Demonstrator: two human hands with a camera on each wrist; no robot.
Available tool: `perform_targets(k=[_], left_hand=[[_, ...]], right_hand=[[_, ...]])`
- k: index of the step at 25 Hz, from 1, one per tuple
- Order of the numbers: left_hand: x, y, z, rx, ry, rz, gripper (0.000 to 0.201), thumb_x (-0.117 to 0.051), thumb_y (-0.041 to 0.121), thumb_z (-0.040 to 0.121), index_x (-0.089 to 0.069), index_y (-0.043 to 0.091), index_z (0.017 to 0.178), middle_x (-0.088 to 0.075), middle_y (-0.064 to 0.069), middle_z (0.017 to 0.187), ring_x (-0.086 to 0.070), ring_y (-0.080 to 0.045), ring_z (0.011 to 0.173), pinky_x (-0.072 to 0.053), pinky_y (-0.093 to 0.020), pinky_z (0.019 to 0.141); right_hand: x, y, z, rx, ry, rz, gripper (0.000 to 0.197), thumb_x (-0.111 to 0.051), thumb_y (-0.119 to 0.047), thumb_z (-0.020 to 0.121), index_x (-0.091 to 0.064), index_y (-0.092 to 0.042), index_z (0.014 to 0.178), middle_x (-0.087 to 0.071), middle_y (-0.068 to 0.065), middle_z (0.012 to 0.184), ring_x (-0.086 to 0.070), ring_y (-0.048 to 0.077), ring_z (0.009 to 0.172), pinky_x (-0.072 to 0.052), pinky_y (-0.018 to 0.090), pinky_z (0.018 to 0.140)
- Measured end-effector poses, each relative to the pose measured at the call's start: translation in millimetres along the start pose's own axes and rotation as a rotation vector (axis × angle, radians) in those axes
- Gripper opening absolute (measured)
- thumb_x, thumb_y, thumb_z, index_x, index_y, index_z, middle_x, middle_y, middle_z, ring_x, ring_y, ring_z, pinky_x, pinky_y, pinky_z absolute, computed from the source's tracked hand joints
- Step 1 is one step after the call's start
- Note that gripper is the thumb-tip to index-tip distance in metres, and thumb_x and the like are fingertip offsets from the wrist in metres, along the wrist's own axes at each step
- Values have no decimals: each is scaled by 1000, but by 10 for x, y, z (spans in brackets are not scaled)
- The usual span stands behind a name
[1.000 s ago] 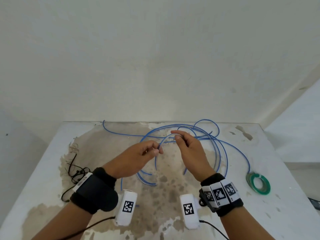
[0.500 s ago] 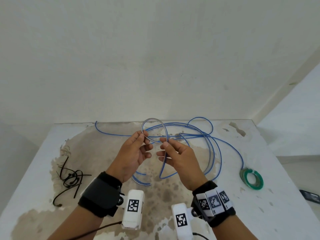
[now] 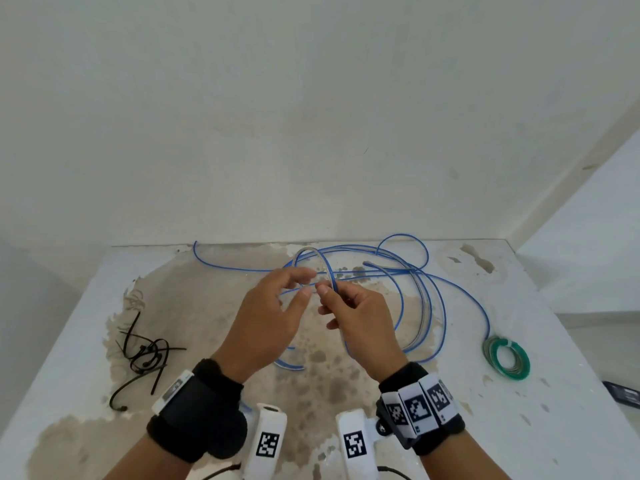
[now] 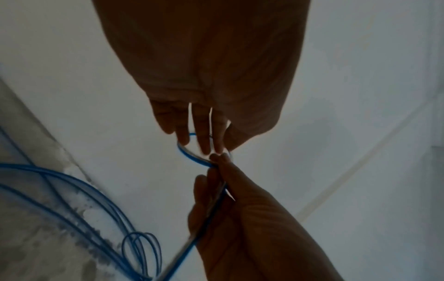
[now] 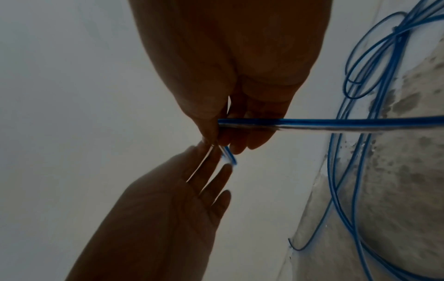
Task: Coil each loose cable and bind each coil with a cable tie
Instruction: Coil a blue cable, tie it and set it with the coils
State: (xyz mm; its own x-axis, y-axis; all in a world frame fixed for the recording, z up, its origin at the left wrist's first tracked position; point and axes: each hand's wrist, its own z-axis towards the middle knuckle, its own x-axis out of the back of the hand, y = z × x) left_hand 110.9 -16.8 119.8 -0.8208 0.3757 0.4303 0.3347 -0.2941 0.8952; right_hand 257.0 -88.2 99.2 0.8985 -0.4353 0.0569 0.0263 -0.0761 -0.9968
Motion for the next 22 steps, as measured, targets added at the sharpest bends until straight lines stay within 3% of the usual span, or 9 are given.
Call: perform_targets(k=[3,6,8,10,13,16,19,22], left_hand=[[-14,40,-20,8,-125,97,27,-57,24,100,-65,40,121,-71,26,107,-65,9,79,-45,-10,73],[5,16,10,17,-90,58,29,-60,23,99,-63,44,120,-74,25,99,-65,15,92,-46,-6,81],[27,13,21,67,-91,21,28,-60,28,99,-59,49,118,-76,23,91,-65,14,93,-43,-2,82],[14,14,17,124,-85,-69,23,-59,27,100,-61,44,116,-77,16,85,-68,8,92,-44,-6,83],[-31,56,-8,213,-55,-231,21,-58,21,101,-67,33,115,-79,8,87,-73,0,88,-51,-14,75],[-41,84,-7,288,-36,-289,19,-58,20,100,-70,34,104,-78,11,89,-74,-3,84,-53,-17,68],[-19,91,-1,337,-89,-295,22,-56,20,101,-71,36,102,-78,11,91,-74,-4,86,-52,-22,72],[-20,91,2,364,-130,-303,26,-52,19,102,-77,27,105,-79,6,89,-73,-4,85,-53,-28,77]], right_hand=[[-65,-22,15,21,-47,-32,15,-65,-28,99,-77,-20,104,-78,-1,88,-74,11,86,-56,25,66],[-84,-24,32,19,-118,-51,20,-57,-27,103,-74,-22,114,-77,-4,97,-73,8,93,-56,25,70],[-85,-23,30,18,-164,-63,24,-51,-25,106,-72,-26,118,-73,-3,100,-69,5,90,-55,25,72],[-94,-15,21,50,-176,-117,25,-48,-25,107,-71,-31,115,-65,2,99,-64,7,84,-56,29,75],[-116,25,12,117,-129,-188,20,-57,-29,103,-73,-36,113,-70,1,95,-70,16,85,-60,40,78],[-111,0,-21,74,-83,-96,26,-70,-21,96,-72,-26,121,-78,-1,92,-75,13,86,-60,29,68],[-106,-19,-62,87,-71,-117,24,-72,-20,94,-71,-32,115,-78,-2,89,-75,11,82,-59,28,62],[-131,72,-53,219,-37,-341,25,-70,-23,96,-72,-38,115,-73,-6,87,-70,12,81,-60,34,68]])
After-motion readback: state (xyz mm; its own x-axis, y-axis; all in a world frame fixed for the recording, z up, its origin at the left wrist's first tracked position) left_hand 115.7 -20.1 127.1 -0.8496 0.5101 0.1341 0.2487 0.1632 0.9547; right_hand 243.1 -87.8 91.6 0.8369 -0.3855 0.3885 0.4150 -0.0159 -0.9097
